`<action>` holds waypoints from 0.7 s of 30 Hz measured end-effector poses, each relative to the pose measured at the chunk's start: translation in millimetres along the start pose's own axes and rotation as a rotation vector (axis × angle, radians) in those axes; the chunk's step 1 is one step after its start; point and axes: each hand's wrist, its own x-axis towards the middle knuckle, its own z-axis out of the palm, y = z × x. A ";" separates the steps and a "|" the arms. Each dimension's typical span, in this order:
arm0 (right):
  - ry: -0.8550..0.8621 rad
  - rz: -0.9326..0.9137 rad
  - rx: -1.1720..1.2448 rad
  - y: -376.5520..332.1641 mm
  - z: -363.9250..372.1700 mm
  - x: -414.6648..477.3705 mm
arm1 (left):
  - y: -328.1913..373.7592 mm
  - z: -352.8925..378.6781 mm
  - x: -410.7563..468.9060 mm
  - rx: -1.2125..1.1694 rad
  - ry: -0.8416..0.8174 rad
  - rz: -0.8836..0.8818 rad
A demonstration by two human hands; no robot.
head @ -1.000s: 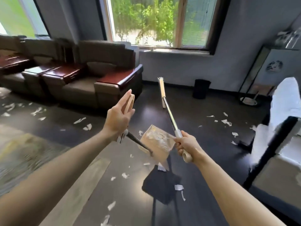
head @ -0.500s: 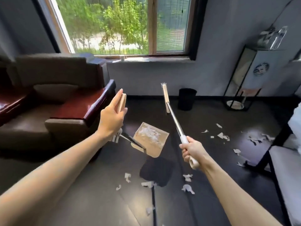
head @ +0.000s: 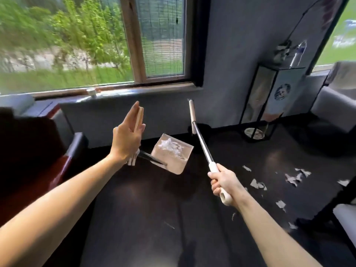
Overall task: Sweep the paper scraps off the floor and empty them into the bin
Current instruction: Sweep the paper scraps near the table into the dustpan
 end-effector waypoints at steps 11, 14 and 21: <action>0.139 0.014 0.046 -128.0 13.4 212.1 | -92.4 156.9 257.0 -0.028 -0.139 0.071; 0.176 0.005 0.041 -157.6 9.9 266.1 | -113.5 200.6 310.9 -0.020 -0.208 0.109; 0.225 -0.008 0.099 -220.6 -1.7 351.5 | -137.5 287.6 414.5 0.145 -0.413 0.257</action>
